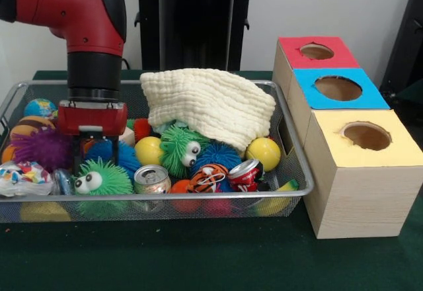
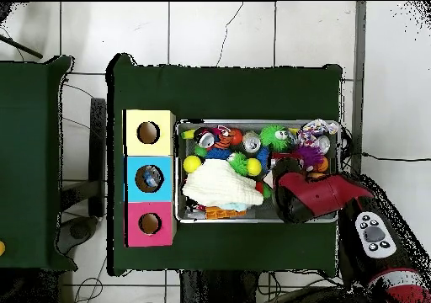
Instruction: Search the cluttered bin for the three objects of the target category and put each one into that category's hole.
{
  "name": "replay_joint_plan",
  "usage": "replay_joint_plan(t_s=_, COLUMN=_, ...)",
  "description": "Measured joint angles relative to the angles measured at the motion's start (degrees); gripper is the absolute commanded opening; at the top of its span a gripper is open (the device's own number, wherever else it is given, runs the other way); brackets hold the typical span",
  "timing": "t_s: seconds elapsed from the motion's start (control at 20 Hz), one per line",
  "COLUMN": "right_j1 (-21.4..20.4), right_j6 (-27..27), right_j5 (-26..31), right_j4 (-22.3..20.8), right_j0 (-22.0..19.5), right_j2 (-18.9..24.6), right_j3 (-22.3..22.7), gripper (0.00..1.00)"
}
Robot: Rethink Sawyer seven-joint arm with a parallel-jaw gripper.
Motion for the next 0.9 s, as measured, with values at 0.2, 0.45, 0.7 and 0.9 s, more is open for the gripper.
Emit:
replay_joint_plan(t_s=0.2, right_j1=-1.09, right_j6=0.0, right_j5=-0.01, right_j4=-0.01, right_j0=-0.01, right_j2=-0.12, right_j3=-0.01, gripper=1.0)
replay_joint_plan(t_s=0.45, right_j1=-2.63, right_j6=0.0, right_j5=0.02, right_j4=-0.85, right_j0=-0.29, right_j2=-0.2, right_j3=-0.04, gripper=1.0)
replay_joint_plan(t_s=0.7, right_j1=-3.54, right_j6=0.0, right_j5=0.2, right_j4=-1.18, right_j0=-0.56, right_j2=-0.28, right_j3=-0.17, gripper=1.0)
replay_joint_plan(t_s=0.9, right_j1=-4.09, right_j6=0.0, right_j5=0.2, right_j4=-1.19, right_j0=-0.72, right_j2=-0.44, right_j3=-0.69, gripper=1.0)
